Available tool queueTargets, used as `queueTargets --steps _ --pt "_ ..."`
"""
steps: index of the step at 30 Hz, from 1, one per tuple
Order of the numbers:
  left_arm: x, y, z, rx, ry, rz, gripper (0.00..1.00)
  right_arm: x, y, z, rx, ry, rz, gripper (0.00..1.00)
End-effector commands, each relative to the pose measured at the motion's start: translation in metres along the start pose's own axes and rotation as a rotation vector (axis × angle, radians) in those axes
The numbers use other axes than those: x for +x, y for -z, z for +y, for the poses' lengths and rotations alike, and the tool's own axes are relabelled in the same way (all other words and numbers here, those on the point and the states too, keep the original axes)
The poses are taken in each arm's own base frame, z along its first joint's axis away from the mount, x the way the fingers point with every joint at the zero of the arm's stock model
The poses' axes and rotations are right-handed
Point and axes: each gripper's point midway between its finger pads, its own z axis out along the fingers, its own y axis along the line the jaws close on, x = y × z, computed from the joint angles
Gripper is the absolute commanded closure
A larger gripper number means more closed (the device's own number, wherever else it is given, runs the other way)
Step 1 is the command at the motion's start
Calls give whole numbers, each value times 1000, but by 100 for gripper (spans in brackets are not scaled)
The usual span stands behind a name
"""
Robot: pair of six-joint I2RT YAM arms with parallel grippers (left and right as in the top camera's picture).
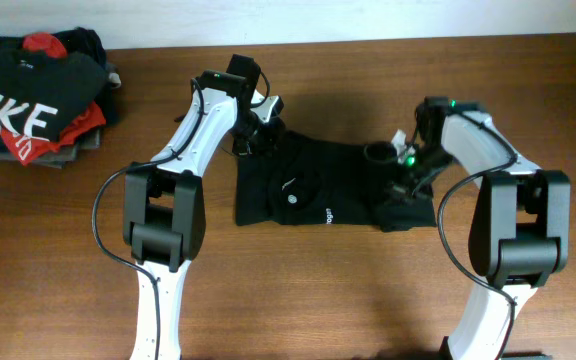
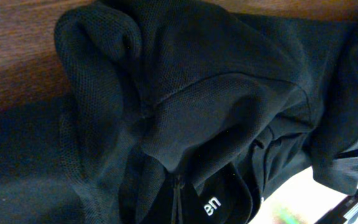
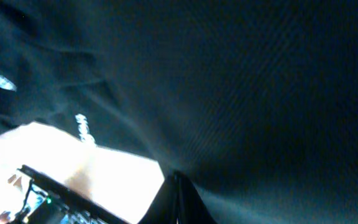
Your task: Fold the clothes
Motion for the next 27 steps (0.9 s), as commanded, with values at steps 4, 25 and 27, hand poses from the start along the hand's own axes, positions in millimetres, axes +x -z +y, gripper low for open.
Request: queueTargets --steps 4,25,27 --pt "-2 12 -7 -1 -32 -25 99 19 -27 4 -139 -25 53 96" --pt "2 82 34 -124 -12 -97 96 -37 102 39 -131 154 -323 1" --pt "12 85 46 -166 18 -64 92 -42 100 31 -89 152 -333 1"
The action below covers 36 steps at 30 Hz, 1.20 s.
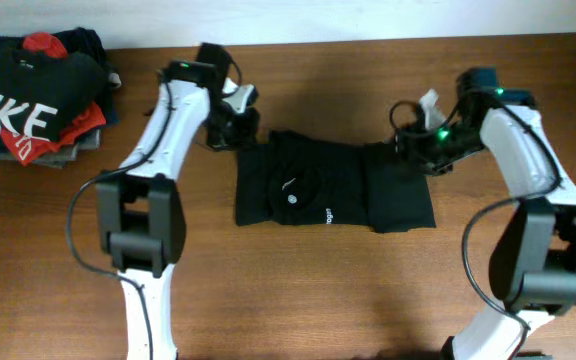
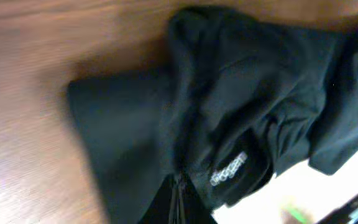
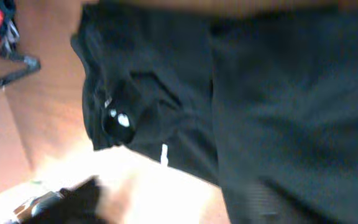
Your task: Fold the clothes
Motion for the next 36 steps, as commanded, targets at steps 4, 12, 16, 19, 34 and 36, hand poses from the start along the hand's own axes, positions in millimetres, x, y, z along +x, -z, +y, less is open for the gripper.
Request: queueTargets --steps 4,12,16,19,34,36 --pt "19 26 27 -108 16 41 74 -4 -5 -20 93 20 -14 1" --pt "35 28 47 -101 -58 105 1 -6 -5 -21 102 25 -21 1" --pt "44 10 40 71 -88 119 1 -6 -5 -21 103 27 -24 1" --pt "51 -9 39 179 -92 117 1 -7 -5 -21 103 29 -26 1" --pt "77 -74 28 435 13 73 1 -11 -4 -22 103 38 -43 1" --pt "75 -77 26 433 15 66 1 -11 -4 -22 103 39 -43 1"
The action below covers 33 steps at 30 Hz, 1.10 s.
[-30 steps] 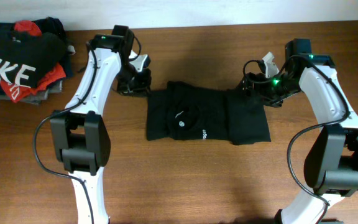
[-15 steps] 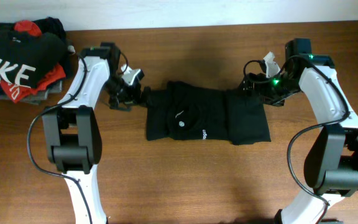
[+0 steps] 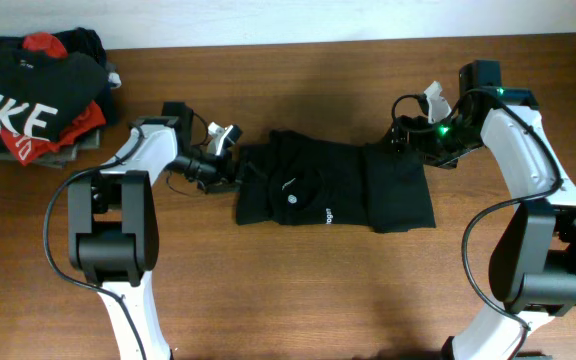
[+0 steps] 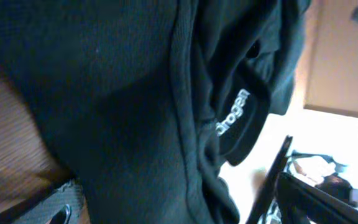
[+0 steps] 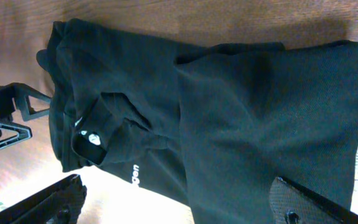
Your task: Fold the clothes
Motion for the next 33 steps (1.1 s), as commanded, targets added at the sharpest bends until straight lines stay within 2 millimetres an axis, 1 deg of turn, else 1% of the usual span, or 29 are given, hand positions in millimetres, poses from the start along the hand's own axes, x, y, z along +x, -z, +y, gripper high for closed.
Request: queueTargets --steps 1,10,14,16,18,21,27,31,32,33 --pt "17 -23 18 -38 84 50 1 3 -3 -3 5 0 12 1" --pt "10 -50 0 -51 55 58 1 3 -3 -3 5 0 11 1" --pt "7 -63 -2 -107 62 55 1 3 -3 -3 5 0 11 1" --pt "4 -70 -8 -108 38 50 1 3 -3 -3 5 0 11 1" --pt "0 -77 -10 -127 51 37 1 3 -3 -3 5 0 11 1" --pt "-5 -83 -5 -192 92 9 1 3 -3 -3 5 0 11 1" --pt "-16 -100 -22 -184 73 -32 1 3 -3 -3 5 1 11 1" --pt "-21 -110 -26 -224 65 -59 1 2 -3 -3 6 2 9 1" --pt "-20 -112 -26 -231 59 -58 1 2 -3 -4 13 2 8 1" --pt "-20 -114 -27 -241 54 -57 7 2 -3 -6 23 1 8 1"
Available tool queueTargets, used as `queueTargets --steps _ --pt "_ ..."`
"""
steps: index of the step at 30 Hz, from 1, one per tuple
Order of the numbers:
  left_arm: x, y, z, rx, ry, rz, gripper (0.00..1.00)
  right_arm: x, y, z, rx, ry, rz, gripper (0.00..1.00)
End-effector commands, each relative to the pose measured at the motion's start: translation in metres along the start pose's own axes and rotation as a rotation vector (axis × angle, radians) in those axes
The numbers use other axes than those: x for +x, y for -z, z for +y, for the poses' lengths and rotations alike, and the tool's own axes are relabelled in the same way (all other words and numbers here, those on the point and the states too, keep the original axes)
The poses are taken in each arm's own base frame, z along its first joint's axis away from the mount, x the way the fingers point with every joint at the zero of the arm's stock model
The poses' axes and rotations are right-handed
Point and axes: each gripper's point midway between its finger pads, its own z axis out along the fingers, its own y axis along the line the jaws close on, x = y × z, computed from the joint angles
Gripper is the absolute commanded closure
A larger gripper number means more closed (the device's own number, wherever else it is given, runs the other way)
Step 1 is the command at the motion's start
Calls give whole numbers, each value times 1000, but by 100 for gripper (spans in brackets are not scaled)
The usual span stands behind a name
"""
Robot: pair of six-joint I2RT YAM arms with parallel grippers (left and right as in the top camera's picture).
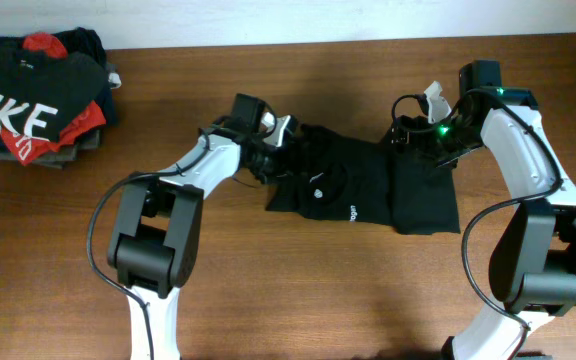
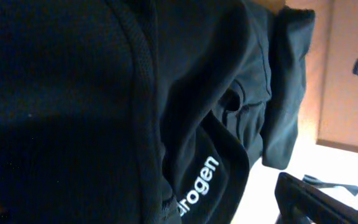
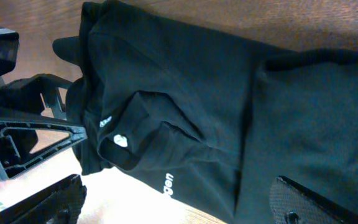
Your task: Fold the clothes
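A black garment (image 1: pixel 358 185) lies folded into a wide band across the middle of the table, a white logo and lettering on its front. My left gripper (image 1: pixel 271 150) sits low at the garment's left edge. Dark fabric (image 2: pixel 73 93) fills the left wrist view, and only one of its fingers (image 2: pixel 319 199) shows, far to the right, so the jaws stand open. My right gripper (image 1: pixel 415 140) hovers open over the garment's upper right part, nothing between its fingers (image 3: pixel 306 199). The right wrist view shows the garment (image 3: pixel 197 93) below.
A pile of other clothes (image 1: pixel 33 95), black, red and grey with a white NIKE print, sits at the table's far left corner. Bare brown tabletop (image 1: pixel 298 290) surrounds the garment.
My left gripper was on the table left of the garment; it is now further right, at the garment's left edge. The whole garment lies further right. The right arm has not moved.
Both grippers were first down on the garment, left at its upper left corner, right on its right part. Then both were off it at either side. The left gripper was then low beside the left edge, open, and now the garment sits shifted right.
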Motion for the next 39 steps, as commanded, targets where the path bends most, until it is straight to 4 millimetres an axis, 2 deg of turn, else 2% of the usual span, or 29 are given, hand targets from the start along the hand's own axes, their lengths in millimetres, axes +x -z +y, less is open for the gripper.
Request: queueTargets --steps 1,2,4,6,7,11,17,23,26,30,31,33,35,36,39 --pt "23 -26 39 -179 78 38 11 2 -3 -8 35 -2 8 1" --pt "24 -28 39 -188 75 37 25 2 -3 -9 39 -3 9 1" --pt "24 -29 41 -221 78 28 61 2 -3 -9 39 -3 9 1" --pt "22 -30 46 -266 103 11 87 3 -3 -9 39 -3 9 1" --pt "22 -31 47 -271 105 8 92 3 -3 -9 39 -3 9 1" --pt "20 -31 45 -272 97 0 100 3 -3 -9 39 -3 9 1" --pt "17 -25 53 -279 121 -10 100 3 -3 -9 39 -3 9 1" --pt "10 10 93 -311 266 -39 100 3 -3 -8 39 -4 12 0" --pt "9 35 119 -329 351 -55 100 3 -3 -9 39 -3 11 0" --pt "11 59 136 -319 379 -55 100 2 -3 -9 39 0 5 0" --pt "12 63 138 -313 382 -52 99 1 -3 -8 38 2 2 0" --pt "15 73 141 -304 380 -42 83 0 -3 -8 38 4 -1 0" --pt "15 76 138 -275 339 -34 25 -2 -3 -8 37 7 -7 0" --pt "14 76 135 -255 308 -29 1 -2 -3 -8 36 9 -9 0" --pt "13 72 124 -197 194 -15 1 -4 -3 -4 13 14 -16 1"
